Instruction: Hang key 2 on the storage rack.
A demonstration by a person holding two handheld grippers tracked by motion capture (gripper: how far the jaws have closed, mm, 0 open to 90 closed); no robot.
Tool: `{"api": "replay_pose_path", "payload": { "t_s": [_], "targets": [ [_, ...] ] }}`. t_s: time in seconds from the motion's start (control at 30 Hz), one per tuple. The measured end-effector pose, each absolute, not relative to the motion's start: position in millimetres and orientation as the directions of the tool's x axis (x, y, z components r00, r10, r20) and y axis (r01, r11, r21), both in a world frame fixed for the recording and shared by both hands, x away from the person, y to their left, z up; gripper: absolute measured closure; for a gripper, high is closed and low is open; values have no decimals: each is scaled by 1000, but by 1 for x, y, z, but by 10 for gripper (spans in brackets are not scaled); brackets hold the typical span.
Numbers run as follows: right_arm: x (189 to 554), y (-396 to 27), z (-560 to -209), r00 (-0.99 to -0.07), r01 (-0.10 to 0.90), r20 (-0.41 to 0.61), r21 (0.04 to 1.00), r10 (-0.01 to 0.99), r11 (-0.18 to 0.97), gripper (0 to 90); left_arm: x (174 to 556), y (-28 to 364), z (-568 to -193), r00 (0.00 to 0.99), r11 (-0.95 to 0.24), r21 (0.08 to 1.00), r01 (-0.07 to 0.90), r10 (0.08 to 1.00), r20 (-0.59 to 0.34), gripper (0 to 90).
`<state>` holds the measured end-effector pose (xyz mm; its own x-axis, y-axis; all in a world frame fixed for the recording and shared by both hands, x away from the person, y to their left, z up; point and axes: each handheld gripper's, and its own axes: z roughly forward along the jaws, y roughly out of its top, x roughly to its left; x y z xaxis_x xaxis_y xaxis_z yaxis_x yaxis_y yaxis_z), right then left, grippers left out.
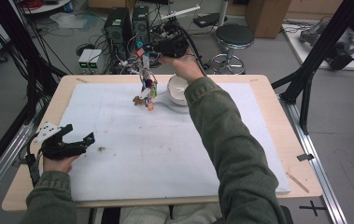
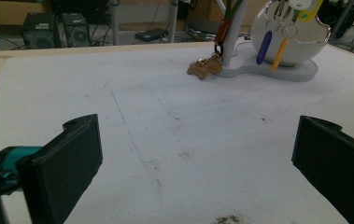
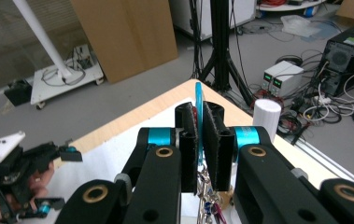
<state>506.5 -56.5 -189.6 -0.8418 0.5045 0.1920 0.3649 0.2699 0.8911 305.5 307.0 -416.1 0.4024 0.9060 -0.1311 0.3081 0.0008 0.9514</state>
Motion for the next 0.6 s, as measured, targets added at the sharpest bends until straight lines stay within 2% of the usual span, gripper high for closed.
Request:
{"api": "replay_pose_path", "payload": {
  "t_s": [0.2,0.6],
  "targets": [
    [519,-50,-182,-836,366,190,892,515,266,850,305,308,-416,400,5,952,306,907,-133,21],
    [537,-51,-194,-819,380,193,887,540,260,850,306,307,-416,401,6,952,306,906,-135,21]
  ]
}}
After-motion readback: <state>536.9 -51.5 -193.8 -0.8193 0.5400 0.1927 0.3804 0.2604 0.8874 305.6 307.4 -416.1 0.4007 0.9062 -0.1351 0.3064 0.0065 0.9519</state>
